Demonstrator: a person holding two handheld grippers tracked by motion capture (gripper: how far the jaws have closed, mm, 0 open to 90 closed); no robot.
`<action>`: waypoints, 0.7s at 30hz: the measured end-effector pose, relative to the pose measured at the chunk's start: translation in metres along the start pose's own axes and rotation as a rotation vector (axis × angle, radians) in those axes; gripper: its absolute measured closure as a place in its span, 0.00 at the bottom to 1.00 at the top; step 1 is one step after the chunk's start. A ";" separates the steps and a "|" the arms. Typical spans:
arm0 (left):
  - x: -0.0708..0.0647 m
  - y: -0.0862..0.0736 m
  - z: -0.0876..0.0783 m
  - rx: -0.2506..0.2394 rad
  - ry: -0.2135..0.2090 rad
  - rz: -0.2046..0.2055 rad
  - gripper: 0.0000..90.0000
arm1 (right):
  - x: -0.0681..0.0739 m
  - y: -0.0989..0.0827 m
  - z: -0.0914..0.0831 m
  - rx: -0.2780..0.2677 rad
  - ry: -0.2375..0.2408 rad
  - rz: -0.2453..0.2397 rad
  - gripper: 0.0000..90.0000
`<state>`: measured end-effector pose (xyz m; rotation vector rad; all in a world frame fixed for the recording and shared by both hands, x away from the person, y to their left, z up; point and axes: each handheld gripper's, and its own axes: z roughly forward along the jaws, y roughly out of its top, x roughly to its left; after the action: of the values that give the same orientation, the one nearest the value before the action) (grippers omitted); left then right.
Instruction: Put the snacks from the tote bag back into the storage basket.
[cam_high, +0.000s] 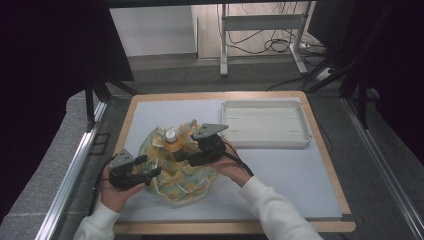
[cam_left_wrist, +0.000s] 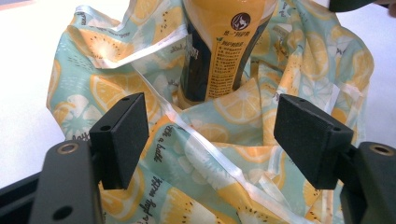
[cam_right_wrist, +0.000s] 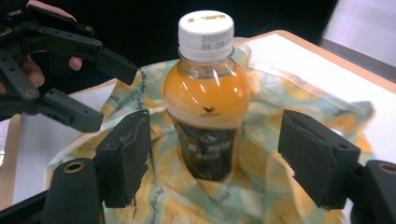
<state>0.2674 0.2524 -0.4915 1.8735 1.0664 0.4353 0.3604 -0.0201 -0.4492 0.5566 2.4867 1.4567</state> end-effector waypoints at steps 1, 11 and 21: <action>0.000 0.000 -0.001 -0.001 0.000 0.000 0.30 | 0.000 0.001 0.002 0.002 0.002 0.003 0.27; 0.000 -0.001 -0.003 -0.005 -0.005 -0.010 0.30 | 0.001 0.013 0.028 0.038 -0.011 -0.004 0.23; 0.000 -0.001 -0.004 -0.010 0.002 -0.001 0.31 | 0.002 0.016 0.055 0.089 -0.028 -0.007 0.21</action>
<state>0.2639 0.2550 -0.4905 1.8643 1.0649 0.4412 0.3822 0.0314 -0.4622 0.5796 2.5391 1.3325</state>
